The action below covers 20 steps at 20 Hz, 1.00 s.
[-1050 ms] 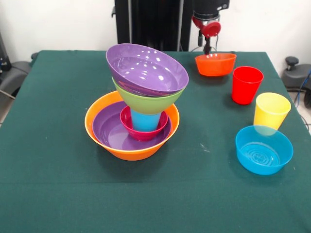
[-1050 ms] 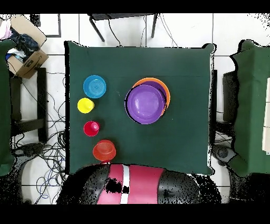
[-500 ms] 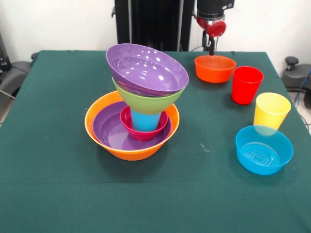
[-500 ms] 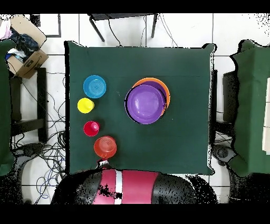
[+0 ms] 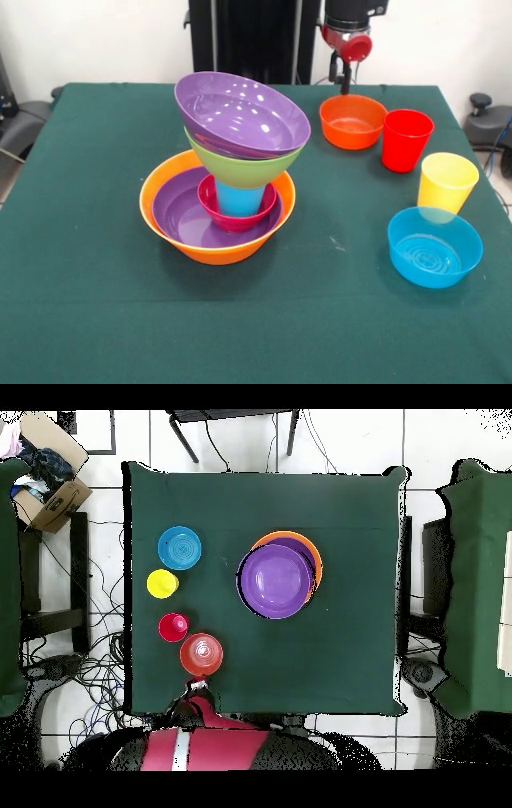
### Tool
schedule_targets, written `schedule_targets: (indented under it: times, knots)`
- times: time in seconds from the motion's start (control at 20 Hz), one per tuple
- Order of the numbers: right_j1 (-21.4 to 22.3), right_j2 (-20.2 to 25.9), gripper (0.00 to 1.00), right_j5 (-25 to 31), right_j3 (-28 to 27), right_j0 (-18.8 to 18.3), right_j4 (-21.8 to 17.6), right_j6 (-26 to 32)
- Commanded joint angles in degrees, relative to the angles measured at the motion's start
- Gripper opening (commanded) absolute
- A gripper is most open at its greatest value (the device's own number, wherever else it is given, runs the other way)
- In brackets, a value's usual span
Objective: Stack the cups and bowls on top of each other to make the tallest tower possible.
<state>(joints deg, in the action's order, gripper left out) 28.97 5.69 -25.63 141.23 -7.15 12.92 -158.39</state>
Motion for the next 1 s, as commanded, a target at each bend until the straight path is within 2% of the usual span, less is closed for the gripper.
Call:
schedule_targets:
  times: [0.05,0.5,0.8,1.0]
  knots:
    - [-3.06,0.11,1.00,-5.66,-11.56,1.44,5.16,-10.70]
    - [-3.64,1.31,1.00,-4.75,-12.31,1.09,5.63,-11.87]
    - [1.01,2.49,1.00,2.83,-9.77,-0.29,6.30,-10.34]
    - [2.97,3.50,1.00,4.89,-8.80,-1.59,5.86,-9.92]
